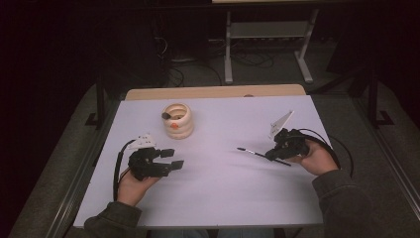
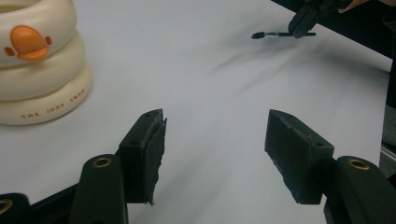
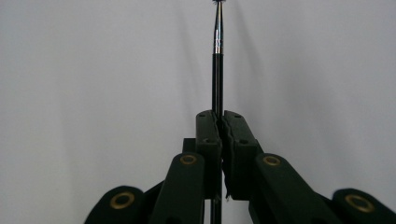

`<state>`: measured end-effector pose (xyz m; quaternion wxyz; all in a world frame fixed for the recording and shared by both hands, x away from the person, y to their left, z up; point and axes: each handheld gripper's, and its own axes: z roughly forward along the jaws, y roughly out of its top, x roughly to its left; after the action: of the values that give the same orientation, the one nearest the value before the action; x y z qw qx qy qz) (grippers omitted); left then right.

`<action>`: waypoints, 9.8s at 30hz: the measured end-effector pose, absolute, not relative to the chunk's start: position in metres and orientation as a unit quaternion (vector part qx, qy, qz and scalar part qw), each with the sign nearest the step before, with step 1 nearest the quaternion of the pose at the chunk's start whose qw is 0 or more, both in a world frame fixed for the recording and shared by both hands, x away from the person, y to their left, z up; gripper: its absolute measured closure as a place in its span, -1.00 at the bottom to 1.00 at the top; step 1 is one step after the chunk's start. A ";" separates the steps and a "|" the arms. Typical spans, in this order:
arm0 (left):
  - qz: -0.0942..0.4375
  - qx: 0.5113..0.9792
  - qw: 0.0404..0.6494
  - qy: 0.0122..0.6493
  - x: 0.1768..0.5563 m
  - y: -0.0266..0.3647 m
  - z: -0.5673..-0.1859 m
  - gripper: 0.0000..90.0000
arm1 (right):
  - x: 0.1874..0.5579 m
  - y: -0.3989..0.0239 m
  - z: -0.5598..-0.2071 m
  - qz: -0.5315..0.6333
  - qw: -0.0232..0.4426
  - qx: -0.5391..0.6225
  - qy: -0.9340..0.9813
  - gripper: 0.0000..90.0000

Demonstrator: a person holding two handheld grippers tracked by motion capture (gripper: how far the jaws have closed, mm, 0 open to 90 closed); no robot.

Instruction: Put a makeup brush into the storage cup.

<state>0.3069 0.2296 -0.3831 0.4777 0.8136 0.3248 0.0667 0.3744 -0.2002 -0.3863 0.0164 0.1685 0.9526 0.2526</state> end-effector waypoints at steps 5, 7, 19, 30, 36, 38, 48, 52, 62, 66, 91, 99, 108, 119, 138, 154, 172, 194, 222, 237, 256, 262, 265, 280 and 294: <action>0.062 0.815 0.480 0.319 0.306 0.224 -0.382 -0.16 | 0.363 -0.192 -0.375 0.269 0.019 0.175 0.947 0.89; 0.056 0.816 0.481 0.314 0.306 0.222 -0.381 -0.14 | 0.357 -0.187 -0.370 0.279 0.018 0.181 0.943 0.89; 0.044 0.822 0.492 0.282 0.303 0.201 -0.372 -0.06 | 0.340 -0.162 -0.349 0.329 0.013 0.178 0.927 0.89; 0.009 0.829 0.493 0.263 0.305 0.185 -0.377 0.10 | 0.324 -0.126 -0.360 0.378 0.002 0.158 0.912 0.89; -0.005 0.833 0.493 0.251 0.302 0.179 -0.380 0.16 | 0.318 -0.108 -0.372 0.393 -0.010 0.158 0.906 0.89; -0.010 0.834 0.493 0.249 0.301 0.178 -0.381 0.19 | 0.317 -0.104 -0.373 0.401 -0.016 0.161 0.902 0.89; -0.022 0.832 0.498 0.245 0.300 0.175 -0.386 0.30 | 0.308 -0.088 -0.373 0.430 0.006 0.154 0.889 0.89; -0.029 0.829 0.502 0.246 0.300 0.175 -0.388 0.36 | 0.306 -0.080 -0.378 0.424 0.013 0.143 0.894 0.89; -0.052 0.822 0.512 0.243 0.301 0.177 -0.390 0.61 | 0.302 -0.071 -0.382 0.429 0.021 0.125 0.894 0.89; -0.064 0.818 0.516 0.246 0.302 0.177 -0.392 0.65 | 0.299 -0.068 -0.384 0.424 0.029 0.118 0.898 0.89; -0.048 0.829 0.510 0.225 0.297 0.182 -0.380 0.88 | 0.298 -0.052 -0.405 0.354 0.028 0.107 0.929 0.83; -0.031 0.825 0.513 0.235 0.295 0.181 -0.378 0.67 | 0.299 -0.054 -0.404 0.380 0.014 0.114 0.918 0.88; -0.034 0.829 0.509 0.229 0.294 0.177 -0.379 0.80 | 0.297 -0.053 -0.403 0.391 0.009 0.123 0.912 0.88; -0.026 0.833 0.503 0.230 0.294 0.180 -0.378 0.89 | 0.299 -0.054 -0.403 0.394 0.017 0.128 0.910 0.57; -0.005 0.831 0.496 0.253 0.305 0.192 -0.377 0.89 | 0.308 -0.094 -0.401 0.412 0.023 0.184 0.892 0.13; 0.008 0.830 0.492 0.261 0.307 0.196 -0.375 0.89 | 0.309 -0.119 -0.397 0.419 0.035 0.220 0.880 -0.04; 0.013 0.830 0.485 0.275 0.317 0.205 -0.369 0.89 | 0.306 -0.156 -0.402 0.417 0.056 0.257 0.870 -0.21; 0.032 0.832 0.467 0.296 0.336 0.220 -0.340 0.89 | 0.302 -0.181 -0.400 0.422 0.072 0.283 0.858 -0.38; 0.043 0.831 0.445 0.330 0.370 0.233 -0.306 0.89 | 0.303 -0.187 -0.400 0.426 0.081 0.293 0.852 -0.41; 0.060 0.829 0.436 0.346 0.402 0.233 -0.276 0.89 | 0.304 -0.191 -0.395 0.437 0.087 0.296 0.845 -0.41; 0.100 0.804 0.430 0.399 0.446 0.234 -0.261 0.89 | 0.305 -0.190 -0.390 0.447 0.089 0.289 0.842 -0.40; 0.109 0.797 0.425 0.414 0.457 0.238 -0.260 0.89 | 0.305 -0.188 -0.388 0.448 0.092 0.283 0.843 -0.40; 0.111 0.795 0.425 0.419 0.460 0.239 -0.260 0.89 | 0.305 -0.188 -0.389 0.446 0.089 0.284 0.844 -0.40; 0.123 0.783 0.418 0.445 0.473 0.237 -0.276 0.89 | 0.307 -0.187 -0.390 0.443 0.088 0.283 0.846 -0.40; 0.123 0.772 0.410 0.470 0.479 0.240 -0.298 0.88 | 0.307 -0.185 -0.391 0.439 0.089 0.279 0.850 -0.40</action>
<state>0.4785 0.2400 -0.2983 0.4104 0.7717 0.4700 0.1234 0.3070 -0.1855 -0.3913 0.0890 0.2795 0.8495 0.4385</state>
